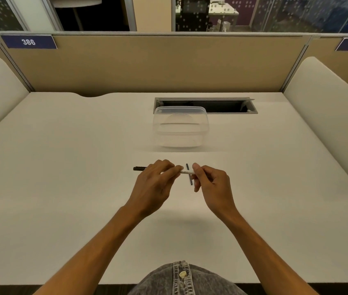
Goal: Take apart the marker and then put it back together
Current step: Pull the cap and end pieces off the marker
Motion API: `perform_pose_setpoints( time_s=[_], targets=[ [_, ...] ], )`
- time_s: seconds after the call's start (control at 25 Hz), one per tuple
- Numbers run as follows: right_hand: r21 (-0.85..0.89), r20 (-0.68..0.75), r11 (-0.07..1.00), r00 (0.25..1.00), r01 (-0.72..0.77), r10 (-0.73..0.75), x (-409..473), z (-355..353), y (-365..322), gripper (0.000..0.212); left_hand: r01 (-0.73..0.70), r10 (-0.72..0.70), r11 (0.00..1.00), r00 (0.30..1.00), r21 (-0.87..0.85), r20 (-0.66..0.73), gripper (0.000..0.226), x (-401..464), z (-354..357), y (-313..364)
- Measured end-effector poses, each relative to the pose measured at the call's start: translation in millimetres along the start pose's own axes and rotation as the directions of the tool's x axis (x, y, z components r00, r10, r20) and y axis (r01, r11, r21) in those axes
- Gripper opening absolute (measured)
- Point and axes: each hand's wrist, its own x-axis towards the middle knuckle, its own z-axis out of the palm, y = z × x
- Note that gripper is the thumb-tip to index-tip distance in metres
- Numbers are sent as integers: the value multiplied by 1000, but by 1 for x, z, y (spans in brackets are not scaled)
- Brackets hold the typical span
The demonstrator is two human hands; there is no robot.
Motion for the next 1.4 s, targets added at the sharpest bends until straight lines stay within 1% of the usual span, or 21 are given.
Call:
perform_pose_setpoints(
  time_s=[0.16, 0.32, 0.48, 0.56, 0.64, 0.72, 0.8, 0.88, 0.92, 0.96, 1.0, 1.04, 1.08, 1.12, 1.16, 1.2, 1.24, 1.28, 1.32, 1.36, 1.4],
  targets=[
    [45, 16, 998, 999, -44, 43, 9, -3, -12, 51, -88, 87, 992, 996, 93, 14, 19, 8, -12, 12],
    [20, -22, 998, 998, -60, 61, 15, 1, -23, 60, -123, 126, 980, 992, 157, -6, 23, 16, -26, 19],
    [47, -64, 997, 996, -62, 65, 20, 5, -37, 59, -189, 197, 963, 980, 193, -25, 22, 23, -40, 18],
    [71, -95, 997, 995, -33, 39, 20, 7, -40, 57, -210, 219, 960, 975, 187, -27, 22, 25, -46, 18],
    [108, -117, 994, 993, 23, -11, 18, 6, -43, 57, -208, 212, 969, 977, 137, -12, 25, 28, -53, 20],
    [144, -135, 986, 989, 83, -63, 16, 4, -47, 57, -178, 177, 984, 984, 29, 27, 31, 34, -62, 23],
    [172, -148, 975, 983, 138, -113, 16, 3, -53, 56, -125, 134, 988, 987, -93, 94, 35, 41, -74, 26],
    [182, -156, 965, 974, 191, -163, 15, 2, -58, 57, -11, 60, 964, 983, -266, 173, 35, 49, -86, 31],
    [184, -160, 951, 963, 247, -219, 14, 0, -63, 57, 80, 14, 923, 970, -376, 242, 33, 54, -94, 32],
    [163, -167, 922, 931, 352, -326, 13, -3, -68, 54, 195, -16, 853, 937, -485, 349, 31, 60, -102, 32],
    [86, -174, 856, 854, 510, -491, 13, -6, -74, 49, 315, -10, 760, 880, -568, 474, 27, 66, -110, 30],
    [-27, -162, 731, 719, 681, -676, 13, -10, -78, 45, 417, 30, 676, 808, -608, 588, 25, 71, -119, 28],
    [-116, -125, 566, 554, 816, -823, 15, -13, -81, 42, 483, 90, 622, 738, -616, 669, 22, 75, -126, 25],
    [-176, -98, 431, 420, 885, -902, 19, -15, -82, 40, 511, 138, 597, 693, -618, 707, 22, 78, -131, 23],
    [-227, -93, 367, 355, 902, -930, 23, -16, -83, 41, 508, 149, 600, 688, -618, 710, 21, 79, -133, 23],
    [-265, -109, 373, 357, 889, -928, 27, -17, -82, 44, 481, 121, 622, 721, -618, 683, 21, 79, -132, 24],
    [-274, -131, 439, 420, 855, -898, 29, -17, -83, 48, 436, 68, 657, 778, -614, 625, 23, 78, -130, 27],
    [-249, -153, 547, 526, 799, -837, 30, -16, -82, 53, 377, 12, 706, 840, -600, 542, 26, 77, -127, 30],
    [-191, -185, 671, 645, 716, -741, 29, -14, -83, 55, 296, -24, 774, 897, -560, 441, 29, 74, -123, 33],
    [-94, -209, 790, 763, 606, -611, 27, -11, -83, 55, 182, -20, 866, 943, -466, 332, 30, 72, -119, 35],
    [13, -211, 876, 858, 481, -468, 26, -8, -83, 54, 39, 35, 951, 971, -306, 235, 29, 70, -116, 36]
  ],
)
